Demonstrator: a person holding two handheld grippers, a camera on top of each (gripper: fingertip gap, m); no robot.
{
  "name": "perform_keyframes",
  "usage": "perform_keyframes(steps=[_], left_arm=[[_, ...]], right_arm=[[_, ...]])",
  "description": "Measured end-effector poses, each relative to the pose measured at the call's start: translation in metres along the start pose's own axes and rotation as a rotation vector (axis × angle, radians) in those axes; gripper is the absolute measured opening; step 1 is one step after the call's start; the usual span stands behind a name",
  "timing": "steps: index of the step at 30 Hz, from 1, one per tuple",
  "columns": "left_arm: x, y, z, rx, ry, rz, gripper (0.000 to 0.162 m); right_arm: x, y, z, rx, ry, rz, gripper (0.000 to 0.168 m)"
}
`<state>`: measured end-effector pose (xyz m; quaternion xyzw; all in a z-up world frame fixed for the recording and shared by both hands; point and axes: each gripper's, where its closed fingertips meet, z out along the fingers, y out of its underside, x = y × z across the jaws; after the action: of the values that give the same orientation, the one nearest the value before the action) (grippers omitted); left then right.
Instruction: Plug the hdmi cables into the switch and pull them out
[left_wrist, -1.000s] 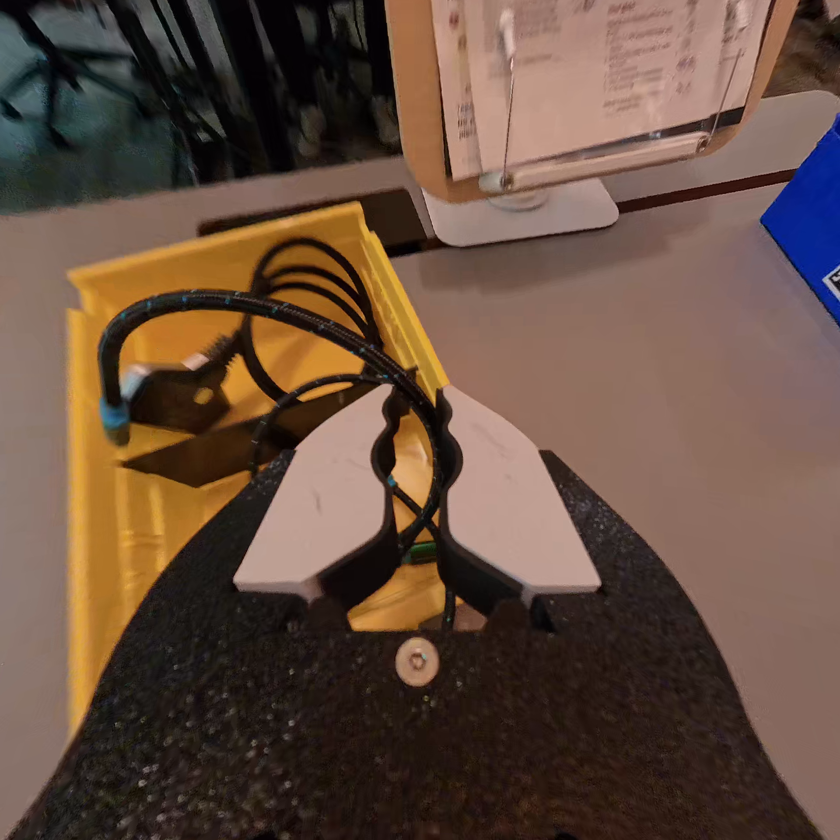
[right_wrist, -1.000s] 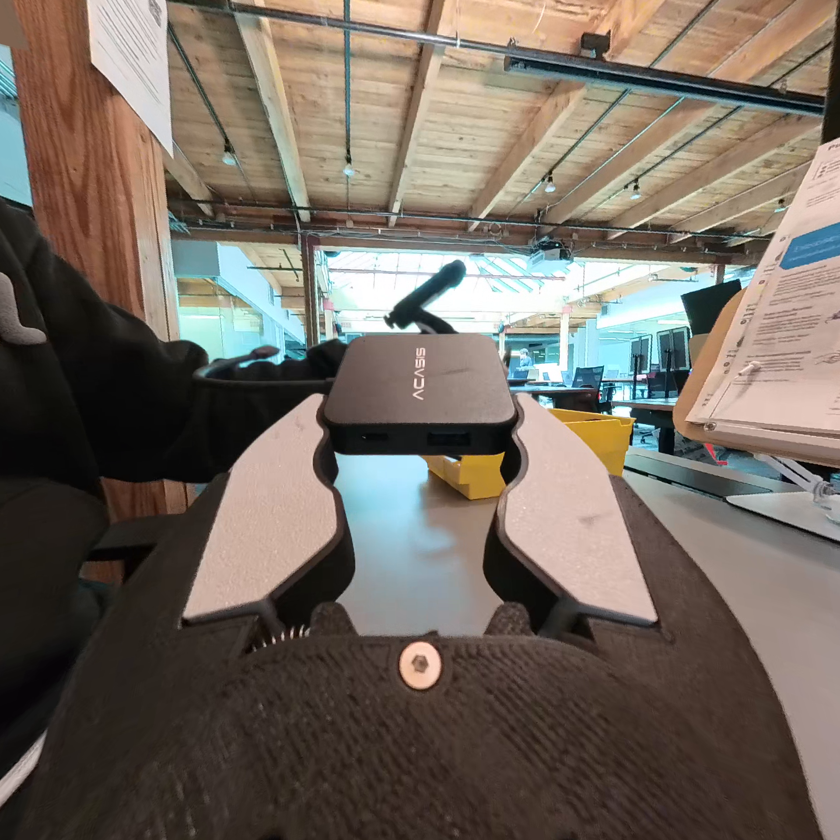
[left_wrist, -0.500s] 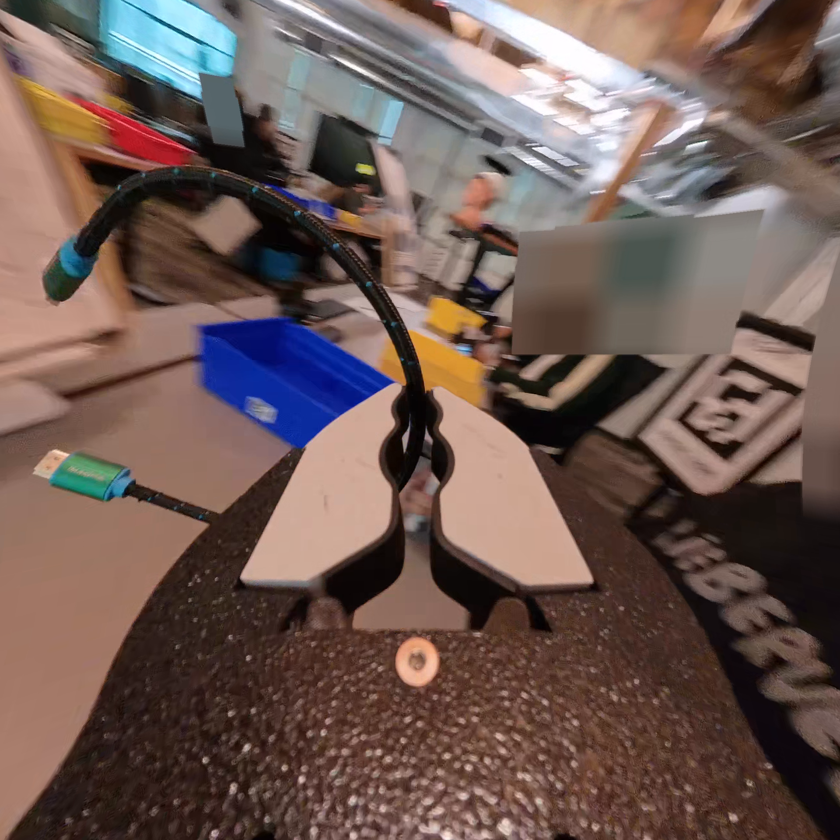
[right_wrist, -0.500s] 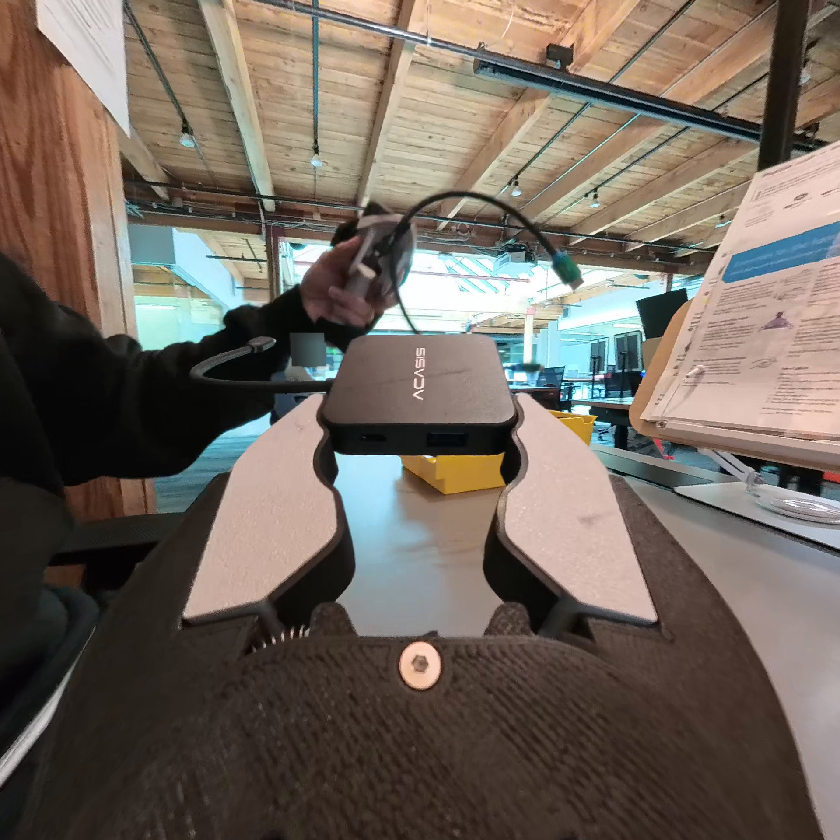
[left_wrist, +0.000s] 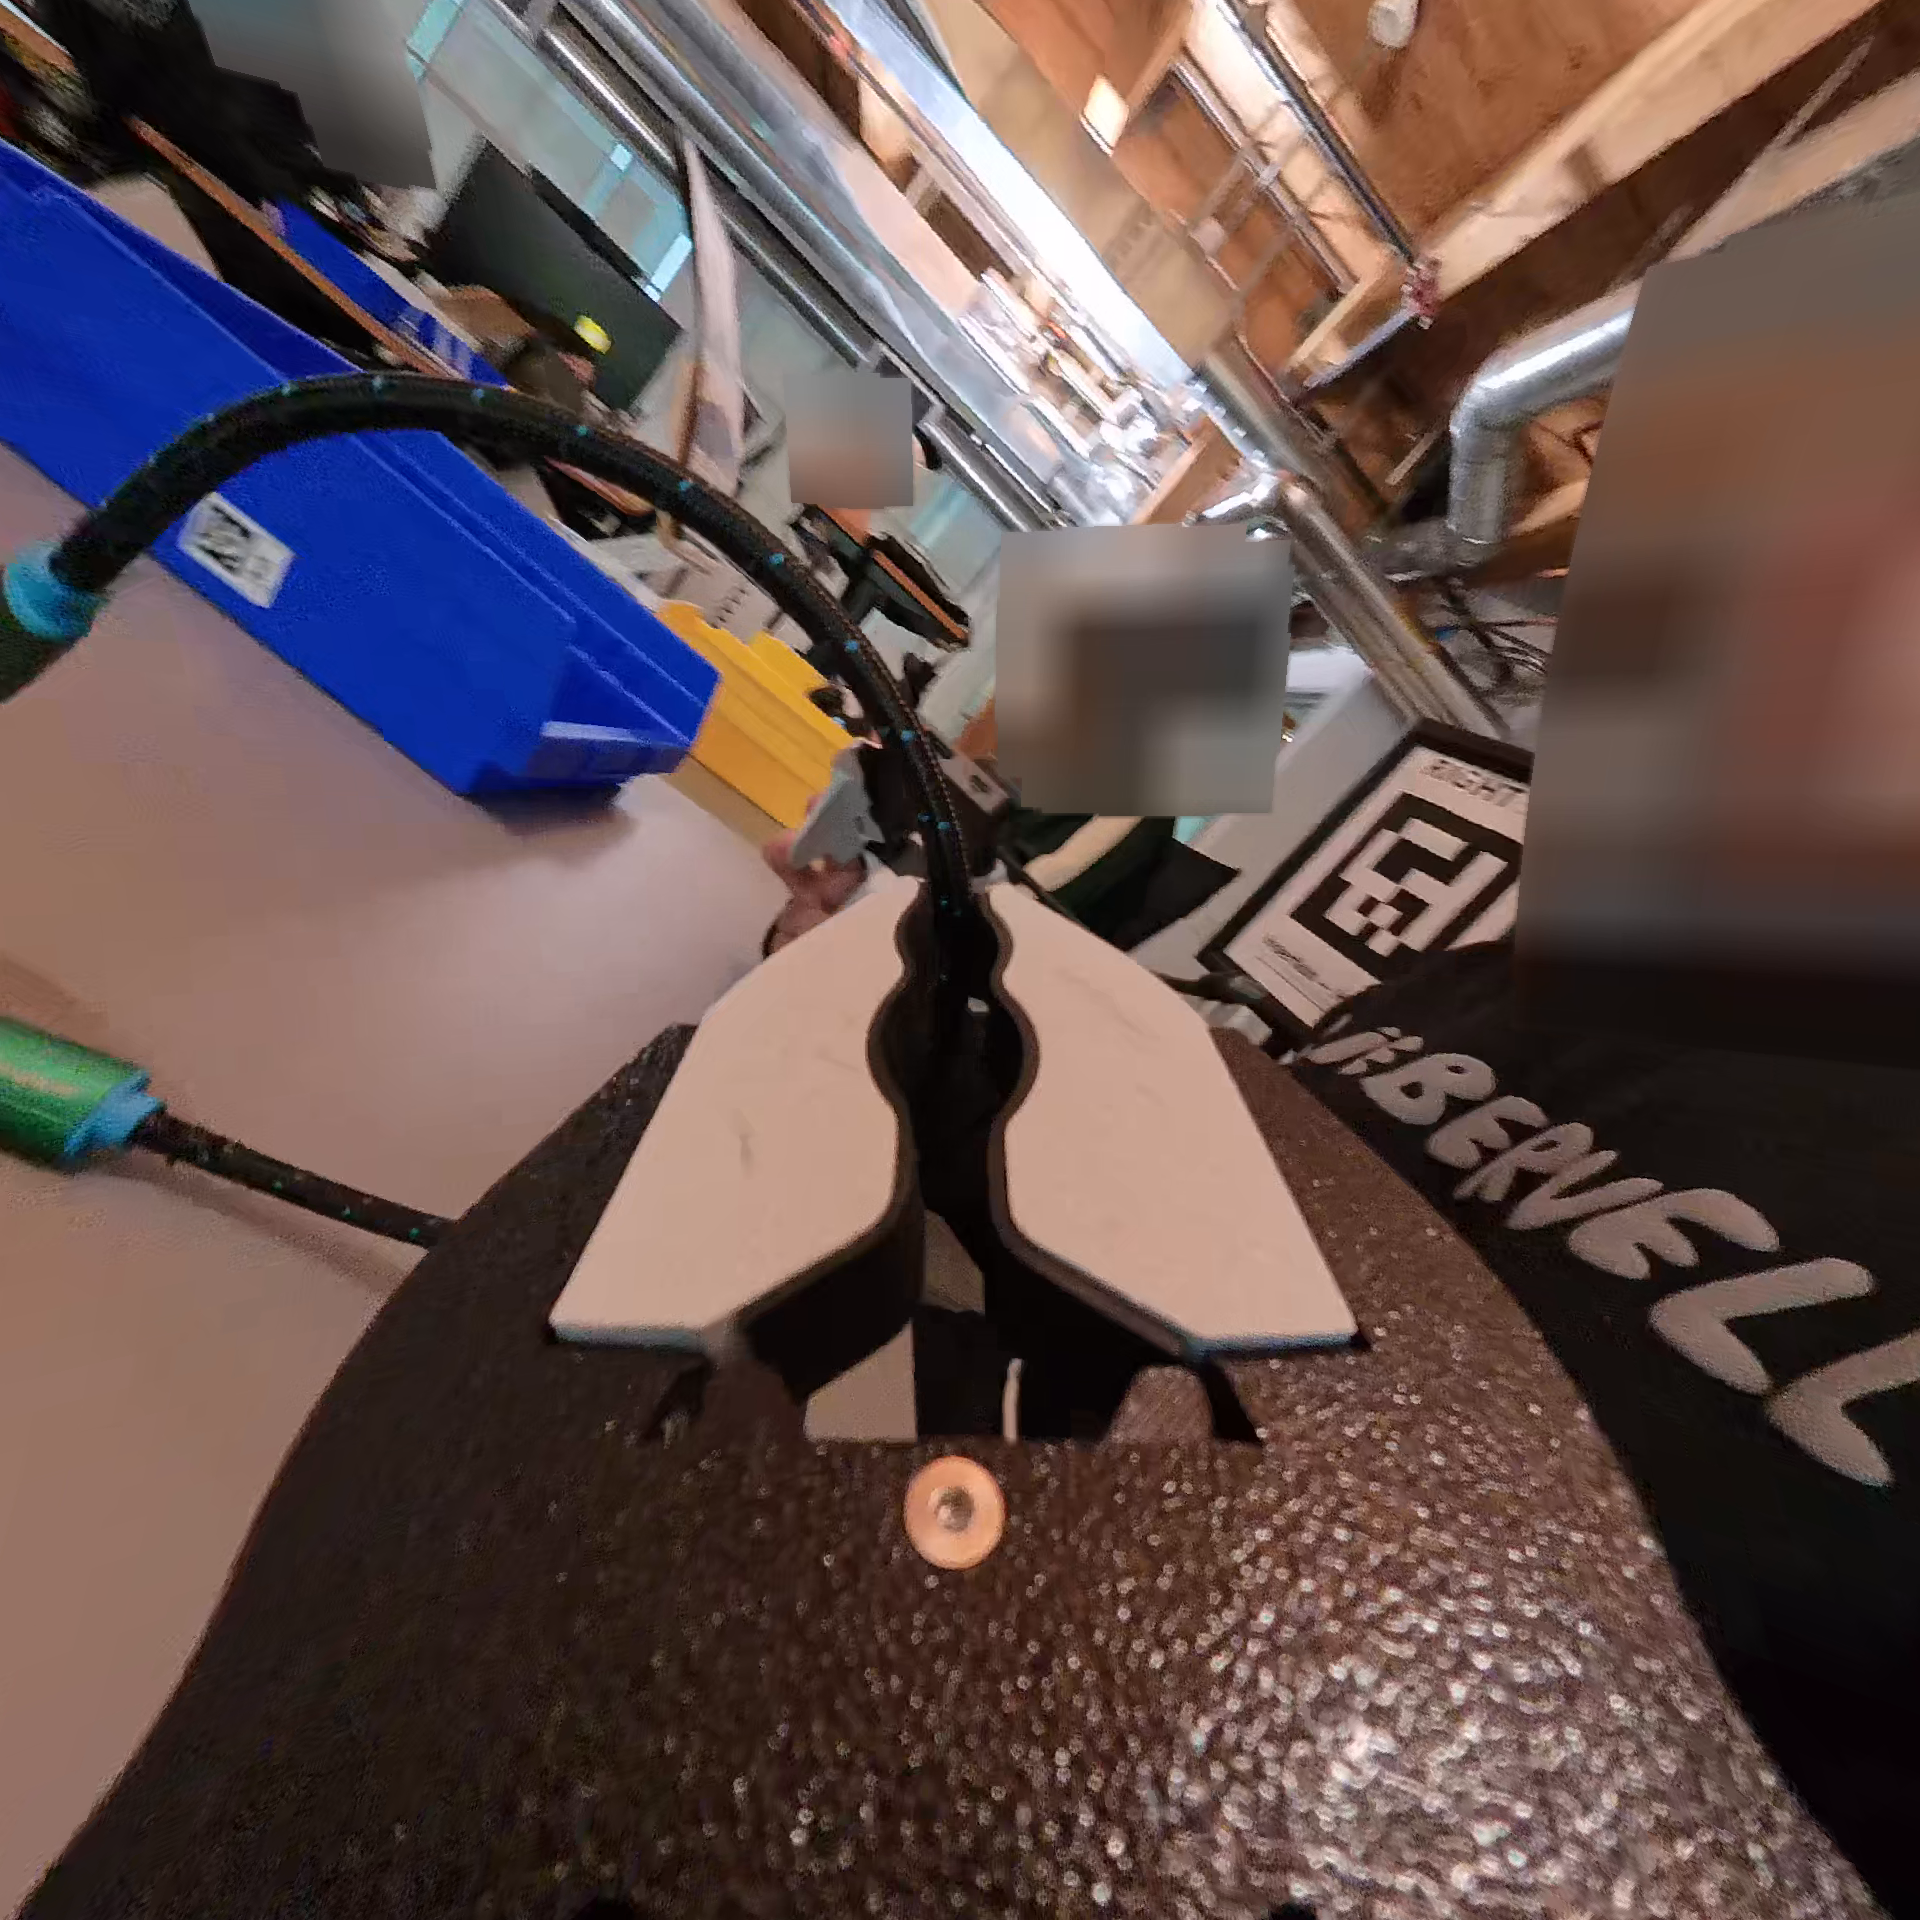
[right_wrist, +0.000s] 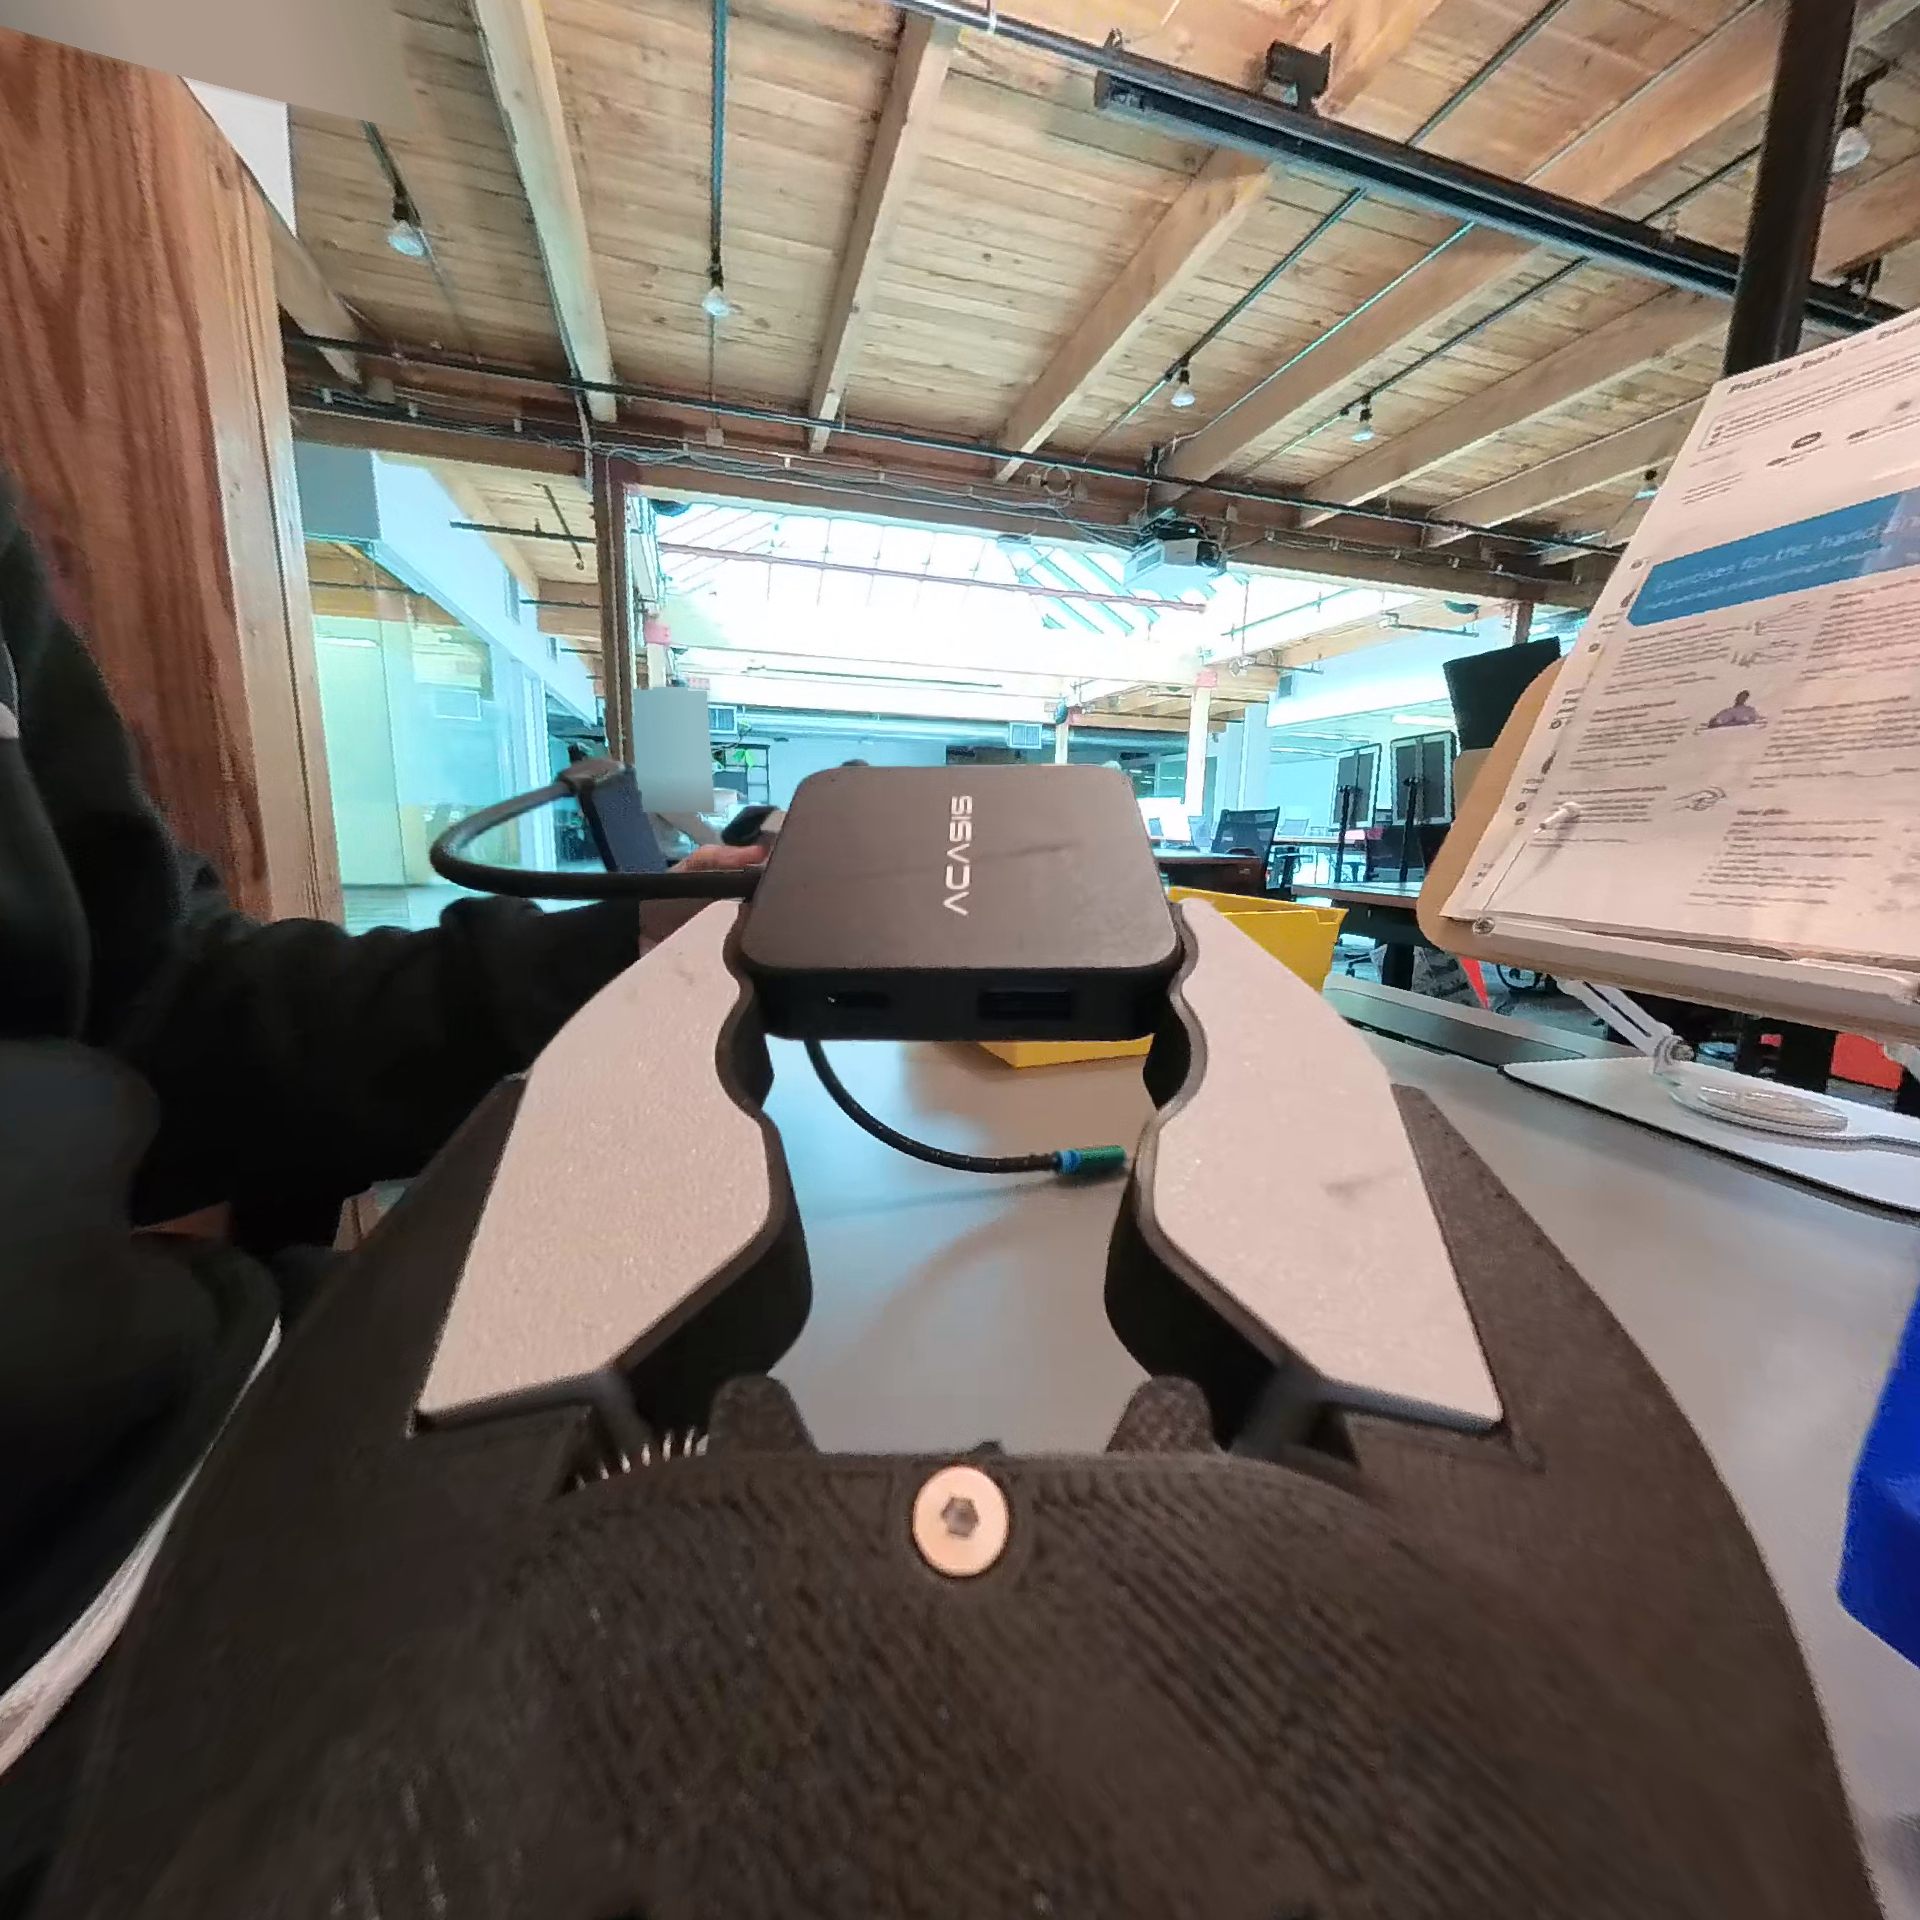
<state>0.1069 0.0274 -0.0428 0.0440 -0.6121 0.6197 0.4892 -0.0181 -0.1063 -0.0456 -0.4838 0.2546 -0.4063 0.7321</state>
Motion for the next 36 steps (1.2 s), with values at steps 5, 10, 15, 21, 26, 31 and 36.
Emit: perform_keyframes(steps=[5, 10, 15, 21, 26, 31, 36], left_arm=[[-0.007, 0.014, -0.011, 0.023, -0.036, -0.053, 0.006], [-0.004, 0.024, -0.016, -0.019, -0.066, -0.029, 0.006], [-0.009, 0.021, -0.023, -0.008, -0.128, -0.028, 0.006], [-0.032, 0.008, -0.050, 0.016, -0.411, 0.045, 0.007], [-0.042, 0.008, -0.075, -0.030, -0.582, 0.078, 0.007], [-0.047, 0.024, -0.086, -0.069, -0.594, -0.025, 0.007], [-0.055, 0.037, -0.092, -0.078, -0.606, -0.074, 0.007]], right_arm=[[0.000, 0.000, 0.001, 0.001, -0.011, 0.005, 0.073], [-0.001, 0.000, 0.001, 0.000, -0.015, -0.001, 0.073], [-0.001, 0.000, 0.000, 0.003, -0.015, -0.005, 0.072], [-0.001, -0.001, 0.000, 0.004, -0.016, -0.005, 0.072], [-0.002, -0.001, 0.000, 0.005, -0.019, -0.006, 0.072], [-0.003, -0.001, 0.000, 0.006, -0.024, -0.006, 0.073], [-0.003, -0.001, 0.000, 0.007, -0.024, -0.005, 0.073]])
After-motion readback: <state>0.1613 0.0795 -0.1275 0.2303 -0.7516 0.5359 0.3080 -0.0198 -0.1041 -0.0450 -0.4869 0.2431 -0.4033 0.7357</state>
